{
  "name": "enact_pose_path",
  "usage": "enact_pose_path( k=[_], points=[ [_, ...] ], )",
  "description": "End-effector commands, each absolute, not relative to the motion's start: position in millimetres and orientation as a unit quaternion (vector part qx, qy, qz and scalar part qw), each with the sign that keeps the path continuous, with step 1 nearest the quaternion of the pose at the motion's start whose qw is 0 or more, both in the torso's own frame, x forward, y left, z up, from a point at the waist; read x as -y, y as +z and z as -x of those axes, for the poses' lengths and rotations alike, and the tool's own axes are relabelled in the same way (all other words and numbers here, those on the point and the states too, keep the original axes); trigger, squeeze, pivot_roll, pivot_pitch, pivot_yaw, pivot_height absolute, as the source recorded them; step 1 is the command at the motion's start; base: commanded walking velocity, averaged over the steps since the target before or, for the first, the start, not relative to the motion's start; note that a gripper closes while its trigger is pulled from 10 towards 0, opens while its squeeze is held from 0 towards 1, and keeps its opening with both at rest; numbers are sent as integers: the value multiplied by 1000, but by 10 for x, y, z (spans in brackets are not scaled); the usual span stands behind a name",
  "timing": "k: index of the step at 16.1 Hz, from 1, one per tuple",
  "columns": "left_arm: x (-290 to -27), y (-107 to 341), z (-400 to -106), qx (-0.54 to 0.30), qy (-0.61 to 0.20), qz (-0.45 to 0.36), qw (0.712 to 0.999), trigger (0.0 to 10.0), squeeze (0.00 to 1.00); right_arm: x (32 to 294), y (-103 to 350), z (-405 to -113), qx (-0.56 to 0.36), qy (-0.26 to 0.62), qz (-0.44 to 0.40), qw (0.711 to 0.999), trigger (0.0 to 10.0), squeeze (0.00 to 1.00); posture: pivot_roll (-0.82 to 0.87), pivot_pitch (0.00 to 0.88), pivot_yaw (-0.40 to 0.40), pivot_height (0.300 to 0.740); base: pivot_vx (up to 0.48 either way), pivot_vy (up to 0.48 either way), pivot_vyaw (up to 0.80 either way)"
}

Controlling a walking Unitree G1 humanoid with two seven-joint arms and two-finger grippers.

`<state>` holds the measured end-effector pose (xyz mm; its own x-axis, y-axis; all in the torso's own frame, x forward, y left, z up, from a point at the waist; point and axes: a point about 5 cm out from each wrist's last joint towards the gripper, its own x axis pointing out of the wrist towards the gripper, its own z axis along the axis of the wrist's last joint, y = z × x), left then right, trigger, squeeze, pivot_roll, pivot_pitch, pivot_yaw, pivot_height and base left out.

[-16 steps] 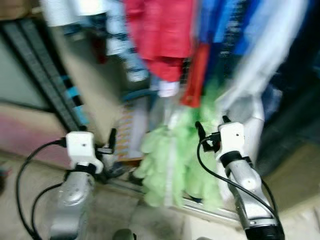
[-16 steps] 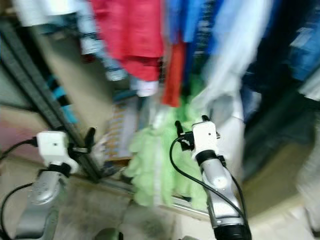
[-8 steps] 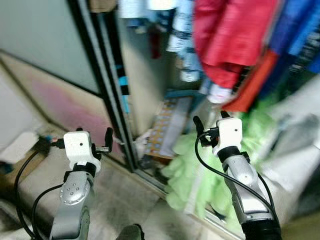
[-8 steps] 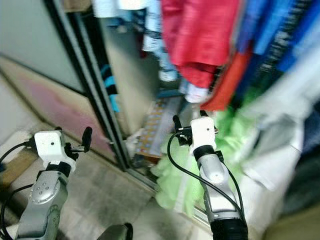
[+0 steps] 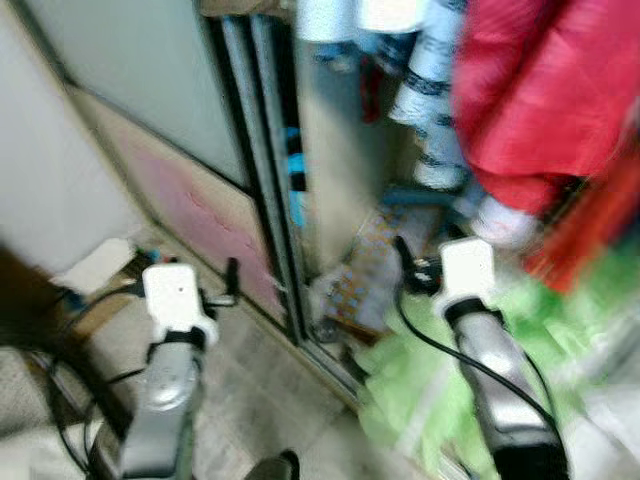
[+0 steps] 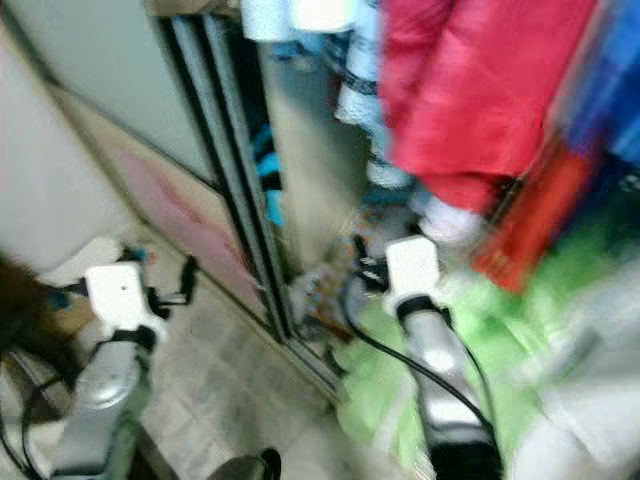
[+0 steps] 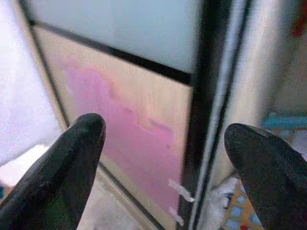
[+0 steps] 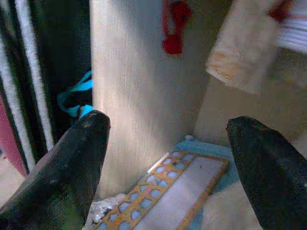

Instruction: Clean up the room

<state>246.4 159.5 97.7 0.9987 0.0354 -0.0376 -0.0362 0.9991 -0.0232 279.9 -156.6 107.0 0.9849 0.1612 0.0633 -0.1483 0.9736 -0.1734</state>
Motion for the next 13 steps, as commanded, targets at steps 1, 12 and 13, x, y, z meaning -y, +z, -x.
enact_pose_path(
  k=[1,12,13],
  points=[
    [-1665,935,-2460,-30,35,7,999,10000,0,1482,1112,-2796,50,95,74,991,10000,0,4,0,20,740,0,0,0],
    [-1771,978,-2287,-20,93,-10,995,10000,0,1323,1083,-2842,36,157,81,984,10000,0,96,0,-58,740,0,0,73],
    [-1785,990,-2292,-18,91,-15,996,10000,0,1332,1072,-2831,34,153,79,984,10000,0,91,0,-52,740,0,0,800]
  ],
)
